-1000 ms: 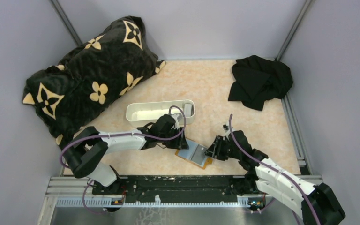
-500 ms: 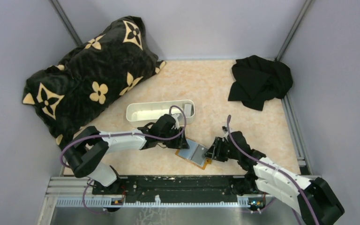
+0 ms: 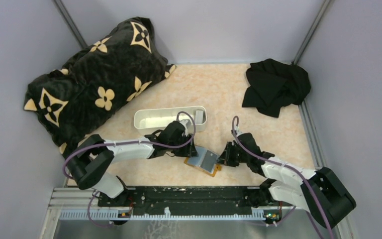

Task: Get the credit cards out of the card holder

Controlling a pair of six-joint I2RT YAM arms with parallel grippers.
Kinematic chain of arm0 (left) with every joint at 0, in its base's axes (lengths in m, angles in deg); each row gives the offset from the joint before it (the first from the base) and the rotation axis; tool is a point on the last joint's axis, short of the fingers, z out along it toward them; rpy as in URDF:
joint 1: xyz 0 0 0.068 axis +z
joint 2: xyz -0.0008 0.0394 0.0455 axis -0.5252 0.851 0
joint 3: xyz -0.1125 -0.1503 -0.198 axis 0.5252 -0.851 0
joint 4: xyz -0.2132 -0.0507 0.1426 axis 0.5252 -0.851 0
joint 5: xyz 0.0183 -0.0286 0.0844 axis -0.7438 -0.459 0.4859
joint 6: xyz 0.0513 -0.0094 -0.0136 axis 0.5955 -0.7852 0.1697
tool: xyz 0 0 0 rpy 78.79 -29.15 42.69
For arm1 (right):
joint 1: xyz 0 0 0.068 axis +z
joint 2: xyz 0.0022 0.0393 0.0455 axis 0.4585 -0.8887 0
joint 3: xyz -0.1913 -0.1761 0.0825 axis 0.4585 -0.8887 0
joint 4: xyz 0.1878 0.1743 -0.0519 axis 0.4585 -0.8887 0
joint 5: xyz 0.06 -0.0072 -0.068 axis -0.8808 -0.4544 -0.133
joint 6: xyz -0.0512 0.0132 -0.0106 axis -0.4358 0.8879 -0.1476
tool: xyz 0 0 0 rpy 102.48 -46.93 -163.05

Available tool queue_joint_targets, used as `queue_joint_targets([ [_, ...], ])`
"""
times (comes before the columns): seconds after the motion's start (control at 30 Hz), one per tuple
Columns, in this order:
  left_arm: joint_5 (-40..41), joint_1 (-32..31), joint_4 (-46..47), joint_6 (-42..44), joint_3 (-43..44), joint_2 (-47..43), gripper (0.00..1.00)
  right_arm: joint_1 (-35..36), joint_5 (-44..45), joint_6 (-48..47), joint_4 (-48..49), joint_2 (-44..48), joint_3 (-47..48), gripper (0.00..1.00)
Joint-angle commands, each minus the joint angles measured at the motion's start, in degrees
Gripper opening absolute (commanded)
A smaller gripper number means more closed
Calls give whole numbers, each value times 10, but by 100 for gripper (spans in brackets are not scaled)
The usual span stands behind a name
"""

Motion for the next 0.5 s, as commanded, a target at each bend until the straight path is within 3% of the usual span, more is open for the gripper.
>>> queue_joint_targets([
  [0.0,14,-5,-78,8,-30,14,54,-31,8,-51,-5,10,53,0],
  [0.2,14,-5,-78,12,-27,16,54,-63,12,-90,-75,43,83,0],
  [0.47,11,-4,-77,13,-28,15,54,-66,4,-96,-61,20,90,0],
])
